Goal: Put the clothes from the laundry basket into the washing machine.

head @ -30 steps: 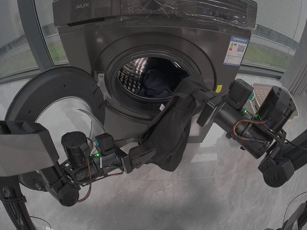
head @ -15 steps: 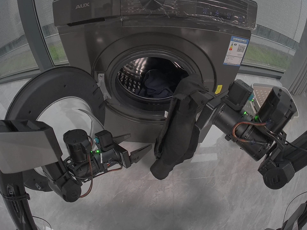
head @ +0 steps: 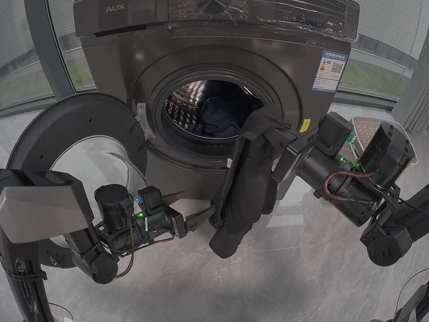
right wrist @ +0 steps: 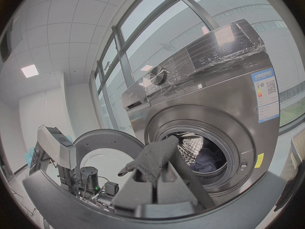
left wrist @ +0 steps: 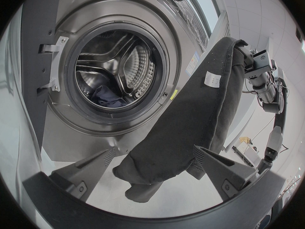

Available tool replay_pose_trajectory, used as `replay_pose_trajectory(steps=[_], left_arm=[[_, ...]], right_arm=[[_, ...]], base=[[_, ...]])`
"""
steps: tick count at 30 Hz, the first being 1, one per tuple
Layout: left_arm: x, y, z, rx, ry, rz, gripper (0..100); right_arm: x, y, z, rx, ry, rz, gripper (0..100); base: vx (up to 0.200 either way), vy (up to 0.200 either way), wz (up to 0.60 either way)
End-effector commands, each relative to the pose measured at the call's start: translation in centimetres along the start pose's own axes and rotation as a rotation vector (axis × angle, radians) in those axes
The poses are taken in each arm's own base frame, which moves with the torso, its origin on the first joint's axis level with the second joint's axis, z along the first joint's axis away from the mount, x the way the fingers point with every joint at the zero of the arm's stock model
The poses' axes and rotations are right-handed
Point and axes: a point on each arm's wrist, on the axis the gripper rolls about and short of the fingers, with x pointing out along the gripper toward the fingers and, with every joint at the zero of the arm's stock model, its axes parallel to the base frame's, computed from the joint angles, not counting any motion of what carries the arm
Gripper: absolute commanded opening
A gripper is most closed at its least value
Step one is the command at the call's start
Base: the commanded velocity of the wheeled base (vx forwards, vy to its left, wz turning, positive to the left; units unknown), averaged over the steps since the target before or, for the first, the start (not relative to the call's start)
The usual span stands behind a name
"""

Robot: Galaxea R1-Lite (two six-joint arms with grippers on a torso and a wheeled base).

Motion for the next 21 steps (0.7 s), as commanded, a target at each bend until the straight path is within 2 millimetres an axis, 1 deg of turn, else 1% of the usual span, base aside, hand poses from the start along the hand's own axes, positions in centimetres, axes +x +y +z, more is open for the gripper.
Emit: replay_pose_trajectory(steps=[1, 10, 13, 21], left_arm=[[0.0, 0.2, -0.1, -0.001, 0.0, 0.005, 100], [0.1, 0.4, -0.6, 0.006, 0.014, 0.01, 100], [0.3, 0.7, -1.1, 0.045, 0.024, 0.018, 100], [1.0, 0.7, -1.4, 0.053, 0.022, 0.017, 100]], right_arm=[[0.0, 0.0, 0.0, 0.0, -0.001, 0.001, 0], [0.0, 0.0, 0.0, 0.0, 0.002, 0.001, 0], [-0.1, 0.0, 0.2, 0.0, -0.003, 0.001, 0], [-0.1, 0.0, 0.2, 0.0, -0.001, 0.003, 0]], base=[[0.0, 0.0, 0.0], [0.0, 0.0, 0.0], [0.0, 0.0, 0.0], [0.0, 0.0, 0.0]])
